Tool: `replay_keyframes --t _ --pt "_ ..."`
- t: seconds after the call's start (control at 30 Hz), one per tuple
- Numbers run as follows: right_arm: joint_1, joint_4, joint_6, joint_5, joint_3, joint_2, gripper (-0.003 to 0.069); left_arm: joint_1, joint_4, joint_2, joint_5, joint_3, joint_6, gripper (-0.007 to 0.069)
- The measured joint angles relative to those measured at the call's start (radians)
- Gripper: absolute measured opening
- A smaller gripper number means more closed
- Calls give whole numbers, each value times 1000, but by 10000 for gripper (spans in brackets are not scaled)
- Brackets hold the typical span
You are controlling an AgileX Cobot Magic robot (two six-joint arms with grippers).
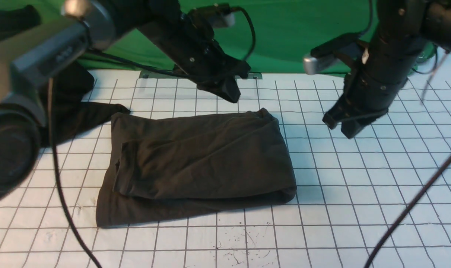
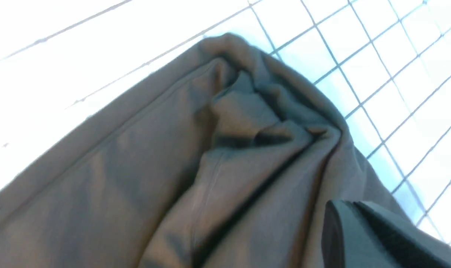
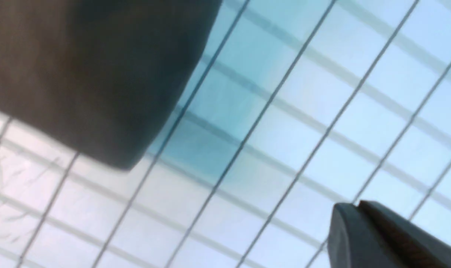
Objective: Fold a long-sleeved shirt over a white checkered tablecloth.
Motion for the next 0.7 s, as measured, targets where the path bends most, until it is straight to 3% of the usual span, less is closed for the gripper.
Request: replay_keyframes --t 0.23,0.27,0.43,0.57,0.7 --pt "-3 79 -36 -60 100 -49 -3 -52 14 80 -129 -10 50 185" --pt "-1 94 -55 -64 101 -49 -3 -56 22 94 -148 -10 50 239" --pt "2 119 -77 -96 101 -49 -3 -56 25 122 -165 -10 50 353" --pt "2 120 -81 -109 102 -49 -3 -56 26 130 -164 -10 50 360" --pt "2 121 -82 -117 102 -49 -3 -56 26 134 -140 -13 50 296"
